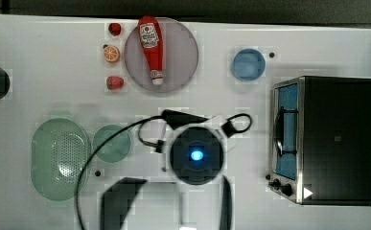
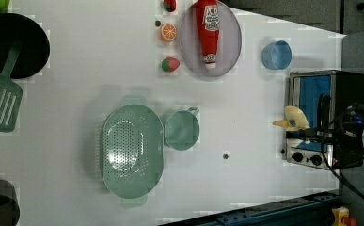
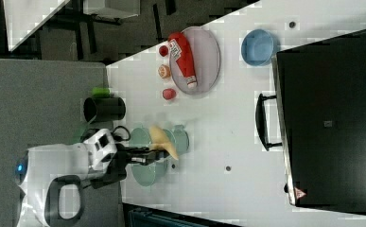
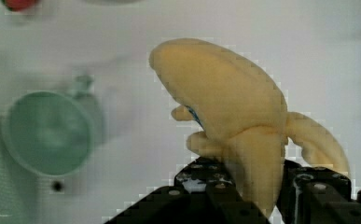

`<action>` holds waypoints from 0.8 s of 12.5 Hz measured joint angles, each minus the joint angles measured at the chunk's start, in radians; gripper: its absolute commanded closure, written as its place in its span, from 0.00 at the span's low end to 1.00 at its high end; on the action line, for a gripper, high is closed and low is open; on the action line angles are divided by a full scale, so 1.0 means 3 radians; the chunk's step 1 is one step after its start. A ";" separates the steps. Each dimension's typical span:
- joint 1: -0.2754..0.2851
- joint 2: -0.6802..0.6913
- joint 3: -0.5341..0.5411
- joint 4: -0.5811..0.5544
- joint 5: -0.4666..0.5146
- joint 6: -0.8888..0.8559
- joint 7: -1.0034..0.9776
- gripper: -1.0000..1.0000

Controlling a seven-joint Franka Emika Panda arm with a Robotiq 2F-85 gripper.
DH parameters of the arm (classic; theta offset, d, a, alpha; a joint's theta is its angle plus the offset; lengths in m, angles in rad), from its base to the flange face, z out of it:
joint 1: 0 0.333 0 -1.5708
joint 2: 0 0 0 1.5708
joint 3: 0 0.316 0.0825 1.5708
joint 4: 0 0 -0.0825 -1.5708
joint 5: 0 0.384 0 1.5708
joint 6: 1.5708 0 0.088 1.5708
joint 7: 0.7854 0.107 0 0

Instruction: Pick Banana and place it in mug.

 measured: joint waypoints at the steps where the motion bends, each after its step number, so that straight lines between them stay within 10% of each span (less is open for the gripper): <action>1: 0.0038 0.0019 0.0109 0.0059 0.0189 -0.0022 0.0171 0.68; 10: 0.0293 0.0455 0.1374 0.0156 0.0302 0.0465 0.1909 0.68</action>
